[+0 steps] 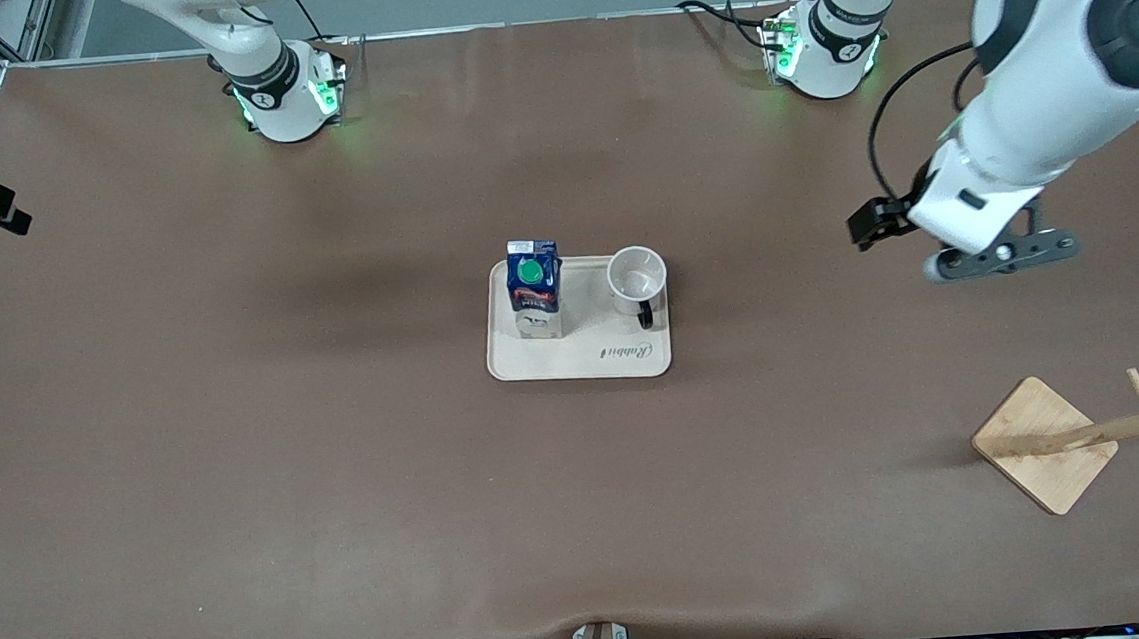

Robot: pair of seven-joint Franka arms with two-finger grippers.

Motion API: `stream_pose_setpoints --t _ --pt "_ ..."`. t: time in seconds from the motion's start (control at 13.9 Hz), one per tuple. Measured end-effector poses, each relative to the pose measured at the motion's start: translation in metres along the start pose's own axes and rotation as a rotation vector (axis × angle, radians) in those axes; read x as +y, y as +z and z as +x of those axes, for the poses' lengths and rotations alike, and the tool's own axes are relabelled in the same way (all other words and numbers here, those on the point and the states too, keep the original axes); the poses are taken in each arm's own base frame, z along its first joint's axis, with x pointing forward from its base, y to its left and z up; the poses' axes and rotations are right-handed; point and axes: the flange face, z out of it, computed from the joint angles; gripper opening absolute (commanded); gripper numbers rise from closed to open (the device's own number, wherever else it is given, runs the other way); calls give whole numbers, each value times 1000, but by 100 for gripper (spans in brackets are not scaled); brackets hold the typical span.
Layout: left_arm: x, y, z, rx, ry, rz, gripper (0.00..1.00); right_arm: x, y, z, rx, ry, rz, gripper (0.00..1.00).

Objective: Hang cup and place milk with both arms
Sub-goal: 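Reach the left gripper toward the white mug on the tray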

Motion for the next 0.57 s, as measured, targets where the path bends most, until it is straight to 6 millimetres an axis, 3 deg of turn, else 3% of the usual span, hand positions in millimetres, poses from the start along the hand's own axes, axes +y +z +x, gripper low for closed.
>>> stream_pose_setpoints --t 0.29,0.57 --pt "35 80 -14 50 -100 -36 100 0 0 0 0 0 0 100" --pt "74 142 -50 14 -132 -33 98 0 0 0 0 1 0 100"
